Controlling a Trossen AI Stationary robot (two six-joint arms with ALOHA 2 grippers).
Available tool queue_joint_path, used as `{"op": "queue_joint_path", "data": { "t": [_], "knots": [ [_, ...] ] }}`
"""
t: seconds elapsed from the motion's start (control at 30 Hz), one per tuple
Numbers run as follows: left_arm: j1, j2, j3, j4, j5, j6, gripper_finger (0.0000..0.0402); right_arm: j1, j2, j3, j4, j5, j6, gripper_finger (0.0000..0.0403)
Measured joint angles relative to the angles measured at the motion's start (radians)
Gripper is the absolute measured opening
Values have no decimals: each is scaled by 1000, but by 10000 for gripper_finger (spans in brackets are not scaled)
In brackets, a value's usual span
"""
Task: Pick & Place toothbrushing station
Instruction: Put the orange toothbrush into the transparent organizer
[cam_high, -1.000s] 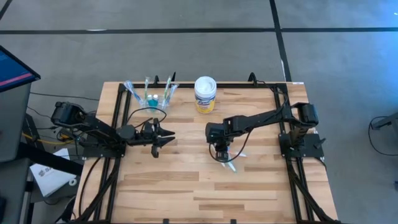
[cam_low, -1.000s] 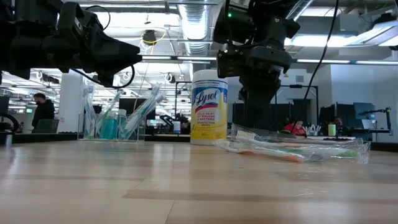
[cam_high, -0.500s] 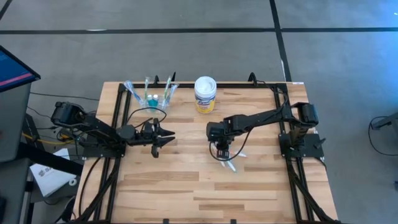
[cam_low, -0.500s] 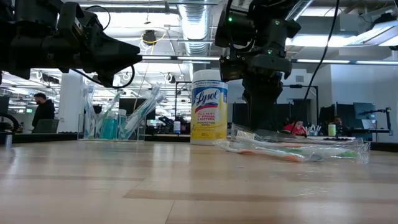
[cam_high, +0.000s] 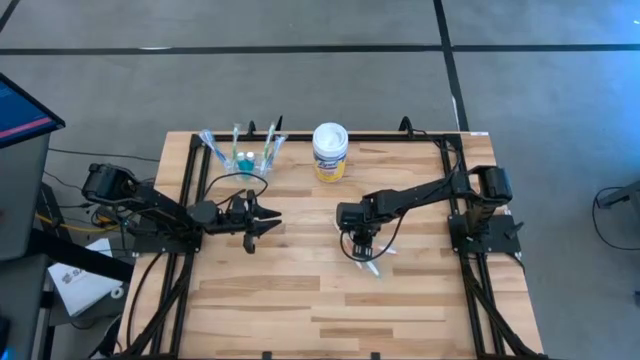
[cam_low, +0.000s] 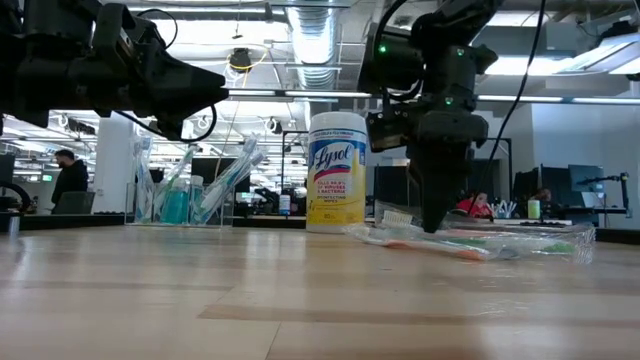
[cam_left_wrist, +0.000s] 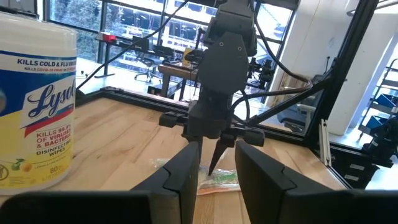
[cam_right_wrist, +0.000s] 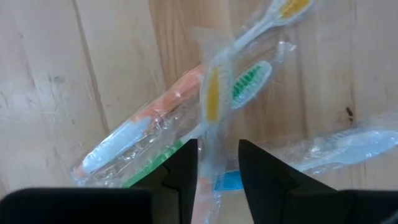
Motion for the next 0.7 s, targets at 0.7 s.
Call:
{"op": "queue_joint_path", "data": {
  "t": [0.7],
  "knots": [
    [0,0,0,1,0,0,99,5,-5,55,-34,-27,-50,1]
  ]
}}
